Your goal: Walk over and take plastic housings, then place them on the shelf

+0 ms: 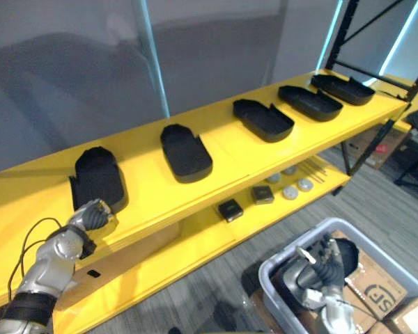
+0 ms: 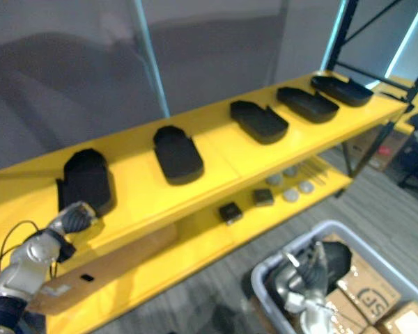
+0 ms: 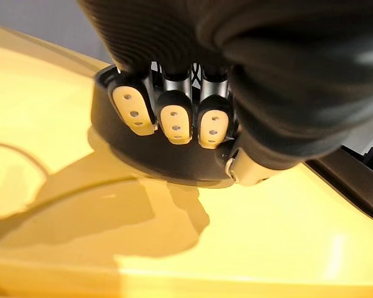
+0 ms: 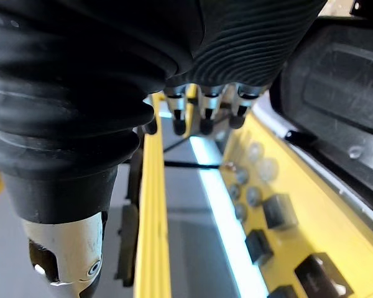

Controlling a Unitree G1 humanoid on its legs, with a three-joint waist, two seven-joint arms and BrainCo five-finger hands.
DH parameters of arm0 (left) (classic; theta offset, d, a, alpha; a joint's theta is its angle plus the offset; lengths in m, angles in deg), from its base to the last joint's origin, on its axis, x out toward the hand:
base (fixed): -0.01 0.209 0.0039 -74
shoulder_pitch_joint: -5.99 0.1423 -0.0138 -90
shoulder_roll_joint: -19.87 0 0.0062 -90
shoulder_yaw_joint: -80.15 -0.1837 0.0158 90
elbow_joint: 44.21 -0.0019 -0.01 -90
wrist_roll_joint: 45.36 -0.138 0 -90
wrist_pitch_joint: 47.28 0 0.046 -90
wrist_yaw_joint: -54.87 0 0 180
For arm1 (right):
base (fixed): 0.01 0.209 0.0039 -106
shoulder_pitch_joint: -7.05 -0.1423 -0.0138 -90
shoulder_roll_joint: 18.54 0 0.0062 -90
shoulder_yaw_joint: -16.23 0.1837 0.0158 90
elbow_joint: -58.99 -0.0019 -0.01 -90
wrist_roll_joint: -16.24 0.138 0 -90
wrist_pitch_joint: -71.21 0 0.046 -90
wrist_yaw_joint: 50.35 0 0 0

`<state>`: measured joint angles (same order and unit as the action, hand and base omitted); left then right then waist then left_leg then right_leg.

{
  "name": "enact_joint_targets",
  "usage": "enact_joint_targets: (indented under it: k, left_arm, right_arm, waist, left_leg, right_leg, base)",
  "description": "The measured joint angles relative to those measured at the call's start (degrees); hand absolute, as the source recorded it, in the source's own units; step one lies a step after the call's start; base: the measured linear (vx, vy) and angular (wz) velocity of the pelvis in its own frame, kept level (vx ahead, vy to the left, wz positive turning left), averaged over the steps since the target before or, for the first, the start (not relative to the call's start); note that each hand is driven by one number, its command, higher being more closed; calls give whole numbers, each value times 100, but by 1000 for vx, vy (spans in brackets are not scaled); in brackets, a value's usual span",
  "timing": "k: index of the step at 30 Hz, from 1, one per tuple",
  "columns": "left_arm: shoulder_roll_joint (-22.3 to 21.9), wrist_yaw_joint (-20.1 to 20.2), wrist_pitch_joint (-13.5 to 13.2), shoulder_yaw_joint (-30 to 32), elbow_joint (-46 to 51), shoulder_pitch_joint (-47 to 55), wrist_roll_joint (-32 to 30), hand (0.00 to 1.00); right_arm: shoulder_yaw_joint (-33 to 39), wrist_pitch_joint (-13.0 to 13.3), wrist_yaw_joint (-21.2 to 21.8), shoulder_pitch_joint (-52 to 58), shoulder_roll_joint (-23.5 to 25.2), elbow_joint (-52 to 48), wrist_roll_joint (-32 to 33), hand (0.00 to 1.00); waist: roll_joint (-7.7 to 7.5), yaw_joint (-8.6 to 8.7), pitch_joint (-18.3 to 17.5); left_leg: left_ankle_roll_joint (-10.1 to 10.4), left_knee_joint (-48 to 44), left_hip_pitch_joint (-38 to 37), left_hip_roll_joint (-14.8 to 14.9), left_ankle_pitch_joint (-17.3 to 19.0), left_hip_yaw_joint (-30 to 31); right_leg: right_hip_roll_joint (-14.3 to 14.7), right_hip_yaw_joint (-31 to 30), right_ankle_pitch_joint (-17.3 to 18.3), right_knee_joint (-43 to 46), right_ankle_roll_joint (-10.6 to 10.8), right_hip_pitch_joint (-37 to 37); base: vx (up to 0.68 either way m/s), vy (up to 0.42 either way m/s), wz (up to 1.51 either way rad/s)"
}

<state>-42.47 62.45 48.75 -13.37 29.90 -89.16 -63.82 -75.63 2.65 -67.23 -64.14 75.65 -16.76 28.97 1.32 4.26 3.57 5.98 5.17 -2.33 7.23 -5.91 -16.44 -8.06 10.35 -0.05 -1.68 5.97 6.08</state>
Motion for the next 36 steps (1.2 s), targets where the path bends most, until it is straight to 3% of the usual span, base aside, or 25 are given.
enact_joint_targets:
  k: [16, 19, 24, 27, 32, 33, 34, 35, 36]
  left_arm:
    - [0, -116, -25, 1, -2, -118, 74, 100]
    - [-9, -251, -119, 80, 588, -51, 574, 100]
    - [-172, -258, -634, 845, 2531, 196, 1911, 100]
    - [-366, -402, -1147, 1425, 3313, 323, 2712, 100]
    - [-874, -1296, -2072, 2115, 3553, 639, 3110, 100]
    - [-1111, -1519, -2351, 2273, 3722, 837, 3215, 100]
    - [-1168, -1560, -2411, 2303, 3757, 882, 3220, 100]
    - [-1376, -1717, -2637, 2415, 3928, 1056, 3218, 100]
    - [-1569, -1885, -2850, 2545, 4077, 1268, 3209, 0]
  right_arm:
    - [-10, 7, 50, -2, 17, 8, -1, 0]
    - [2, 7, 29, 7, 20, -1, -4, 0]
    - [84, 10, -69, 86, 55, -192, -14, 0]
    - [171, 79, -87, 69, 132, -271, -79, 0]
    - [192, 81, -309, 56, 262, -352, -311, 0]
    - [227, 79, -370, 70, 350, -352, -402, 0]
    - [232, 79, -397, 75, 367, -353, -424, 0]
    - [264, 79, -496, 86, 436, -349, -465, 0]
    - [301, 80, -608, 76, 519, -320, -481, 0]
  waist:
    - [50, 83, 36]
    - [47, 38, 34]
    - [72, -24, 35]
    - [142, -53, 0]
    - [235, -111, -76]
    - [208, -162, -77]
    - [198, -171, -83]
    - [145, -195, -117]
    - [99, -216, -163]
  left_leg:
    - [2, 1, 7, 16, 6, -24]
    - [0, 0, 44, 17, -5, -30]
    - [-6, 0, 47, 18, -26, 44]
    - [-15, 1, 53, 19, -50, 119]
    - [-26, 1, 155, 21, -107, 260]
    - [-18, 2, 164, 19, -114, 322]
    - [-17, 1, 169, 19, -114, 328]
    - [-14, 1, 195, 18, -118, 353]
    - [-19, 1, 242, 13, -133, 404]
  right_leg:
    - [12, -60, 19, 7, -11, -27]
    - [17, -79, 11, 48, -8, -97]
    - [17, 20, 37, 148, -46, -100]
    - [19, 73, 91, 197, -104, -97]
    - [20, 247, 134, 190, -70, -111]
    - [21, 277, 156, 190, -38, -100]
    - [21, 285, 158, 190, -36, -100]
    - [19, 329, 163, 189, -29, -100]
    - [20, 376, 165, 185, -29, -106]
  base:
    - [-1, 0, 0]
    - [0, 1, -3]
    - [-3, -1, 7]
    - [-35, -1, 11]
    - [-49, 0, 16]
    - [-27, -5, 14]
    - [-16, -9, 14]
    - [7, -11, 17]
    - [13, -12, 19]
